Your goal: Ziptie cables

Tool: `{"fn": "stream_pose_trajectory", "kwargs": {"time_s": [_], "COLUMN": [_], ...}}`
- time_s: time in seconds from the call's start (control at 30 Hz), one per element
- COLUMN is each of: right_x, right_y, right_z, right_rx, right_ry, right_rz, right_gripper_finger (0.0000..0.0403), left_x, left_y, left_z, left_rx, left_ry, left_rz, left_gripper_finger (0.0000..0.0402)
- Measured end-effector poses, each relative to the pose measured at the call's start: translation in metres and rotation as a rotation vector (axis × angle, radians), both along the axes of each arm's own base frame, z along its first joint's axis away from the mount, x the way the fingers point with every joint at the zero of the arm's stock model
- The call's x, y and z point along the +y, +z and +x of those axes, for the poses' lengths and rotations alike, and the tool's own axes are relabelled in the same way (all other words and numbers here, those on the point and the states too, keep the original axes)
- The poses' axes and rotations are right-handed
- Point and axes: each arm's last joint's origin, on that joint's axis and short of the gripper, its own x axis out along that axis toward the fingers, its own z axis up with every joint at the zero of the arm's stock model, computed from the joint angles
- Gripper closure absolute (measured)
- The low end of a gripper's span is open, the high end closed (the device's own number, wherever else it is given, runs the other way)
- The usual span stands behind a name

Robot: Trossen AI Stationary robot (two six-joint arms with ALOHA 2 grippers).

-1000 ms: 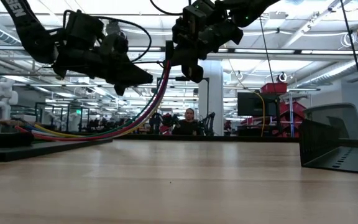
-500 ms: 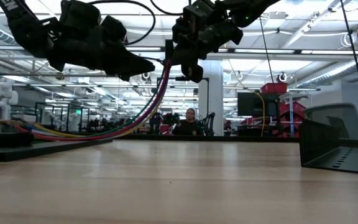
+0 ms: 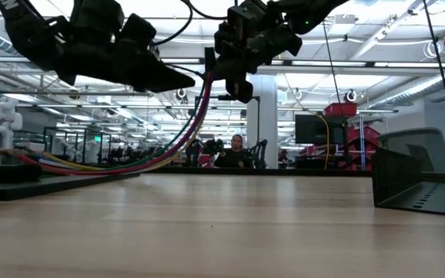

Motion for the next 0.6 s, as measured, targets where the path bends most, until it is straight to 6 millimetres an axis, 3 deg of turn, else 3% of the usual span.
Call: {"fn": "stream_pose_trajectory", "kwargs": {"time_s": [0.3,0.6], "right_x": [0.0003,0.0002], "right_y": [0.0000,-0.0005], "right_z": [-0.0005,-0.0004], "right_rx": [0.000,0.002], "right_ry": [0.017,0.016], "right_rz": [0.016,0.017], "right_gripper_finger": [0.0403,0.0402], "left_x": [-0.0013,-0.0080], "left_y": [0.0023,0.0034], "left_z": [0.0010,0.0025], "left_rx": [-0.013,-0.029], "left_ry": [0.180,0.141], "left_rz": [0.104,0.098], "left_gripper_finger": [0.0291,0.0291]}}
